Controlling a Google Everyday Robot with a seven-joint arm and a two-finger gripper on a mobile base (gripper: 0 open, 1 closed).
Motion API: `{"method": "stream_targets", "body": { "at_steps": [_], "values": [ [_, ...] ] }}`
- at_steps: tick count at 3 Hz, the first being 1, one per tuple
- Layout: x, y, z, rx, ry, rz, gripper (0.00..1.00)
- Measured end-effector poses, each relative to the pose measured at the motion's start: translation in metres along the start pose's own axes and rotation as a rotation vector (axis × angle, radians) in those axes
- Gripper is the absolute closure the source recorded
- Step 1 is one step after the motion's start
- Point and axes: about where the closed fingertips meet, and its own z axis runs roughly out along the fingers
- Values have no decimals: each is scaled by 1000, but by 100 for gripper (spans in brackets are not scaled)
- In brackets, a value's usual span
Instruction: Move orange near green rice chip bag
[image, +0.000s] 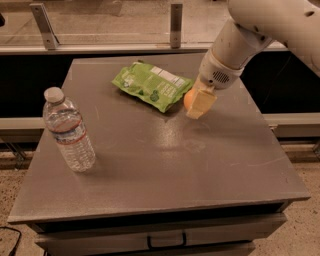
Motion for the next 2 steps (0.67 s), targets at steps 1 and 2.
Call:
{"method": "stream_targets", "body": {
  "at_steps": [1,2],
  "values": [
    [4,-22,19,34,8,50,77],
    [5,-32,28,46,17,73,54]
  ]
}}
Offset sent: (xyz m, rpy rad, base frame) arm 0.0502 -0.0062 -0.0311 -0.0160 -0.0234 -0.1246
